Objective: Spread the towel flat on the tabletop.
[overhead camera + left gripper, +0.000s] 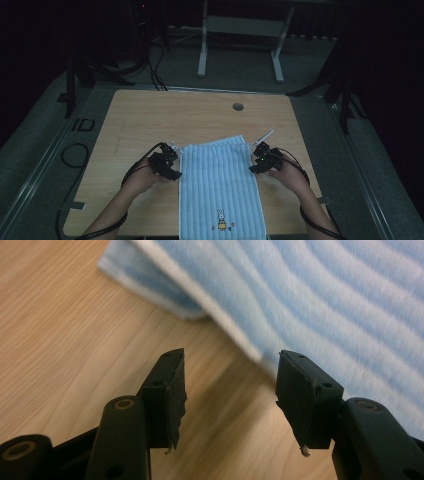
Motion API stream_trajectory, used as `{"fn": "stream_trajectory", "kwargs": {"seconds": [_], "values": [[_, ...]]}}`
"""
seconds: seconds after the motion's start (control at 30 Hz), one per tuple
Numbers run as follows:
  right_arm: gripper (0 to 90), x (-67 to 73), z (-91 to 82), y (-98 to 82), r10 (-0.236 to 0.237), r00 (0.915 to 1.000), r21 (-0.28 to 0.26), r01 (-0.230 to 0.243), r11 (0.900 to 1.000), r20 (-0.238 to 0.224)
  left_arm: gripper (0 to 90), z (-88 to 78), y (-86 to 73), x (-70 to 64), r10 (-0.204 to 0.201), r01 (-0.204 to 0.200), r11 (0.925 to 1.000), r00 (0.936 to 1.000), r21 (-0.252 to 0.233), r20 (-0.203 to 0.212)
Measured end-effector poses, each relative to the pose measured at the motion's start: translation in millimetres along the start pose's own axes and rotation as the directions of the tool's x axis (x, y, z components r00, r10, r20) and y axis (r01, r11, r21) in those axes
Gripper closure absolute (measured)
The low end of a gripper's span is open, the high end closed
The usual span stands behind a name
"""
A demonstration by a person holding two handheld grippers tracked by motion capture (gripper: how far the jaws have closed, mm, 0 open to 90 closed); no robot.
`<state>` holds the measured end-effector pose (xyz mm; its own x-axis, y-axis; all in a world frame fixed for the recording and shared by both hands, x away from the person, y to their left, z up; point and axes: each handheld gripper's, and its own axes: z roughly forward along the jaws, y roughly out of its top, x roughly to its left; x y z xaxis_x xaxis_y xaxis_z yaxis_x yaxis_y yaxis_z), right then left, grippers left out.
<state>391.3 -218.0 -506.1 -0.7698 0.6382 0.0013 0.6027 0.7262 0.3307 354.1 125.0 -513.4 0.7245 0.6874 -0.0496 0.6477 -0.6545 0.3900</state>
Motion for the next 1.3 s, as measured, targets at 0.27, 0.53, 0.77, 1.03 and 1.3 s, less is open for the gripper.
{"fn": "stream_trajectory", "kwargs": {"seconds": [0.27,0.53,0.77,1.03,1.3], "values": [[87.5,3.1,3.7,6.8,-0.022,0.9997,0.005,0.022,1.000,-0.011,80.4,2.6,14.5,-3.6,-0.002,0.003,0.9983,1.0000,-0.058,0.006],[88.2,24.5,-35.5,-6.6,-0.077,0.9960,-0.082,0.081,0.993,0.044,87.8,-43.1,-3.6,-33.2,0.050,-0.048,0.9838,0.9987,-0.173,0.006],[88.1,60.1,-71.3,-45.9,-0.141,0.9879,-0.122,0.148,0.981,0.064,86.8,-69.5,-44.1,-77.2,0.148,-0.131,0.9732,0.9860,-0.189,0.078],[73.9,73.2,-76.0,-74.7,-0.155,0.9873,-0.089,0.157,0.983,0.037,68.8,-70.0,-66.2,-82.7,0.168,-0.160,0.9812,0.9833,-0.107,0.069],[82.8,51.1,-59.0,-28.9,-0.145,0.9888,-0.117,0.148,0.982,0.035,68.7,-46.0,-34.9,-43.7,0.102,-0.099,0.9915,0.9943,-0.084,0.030]]}}
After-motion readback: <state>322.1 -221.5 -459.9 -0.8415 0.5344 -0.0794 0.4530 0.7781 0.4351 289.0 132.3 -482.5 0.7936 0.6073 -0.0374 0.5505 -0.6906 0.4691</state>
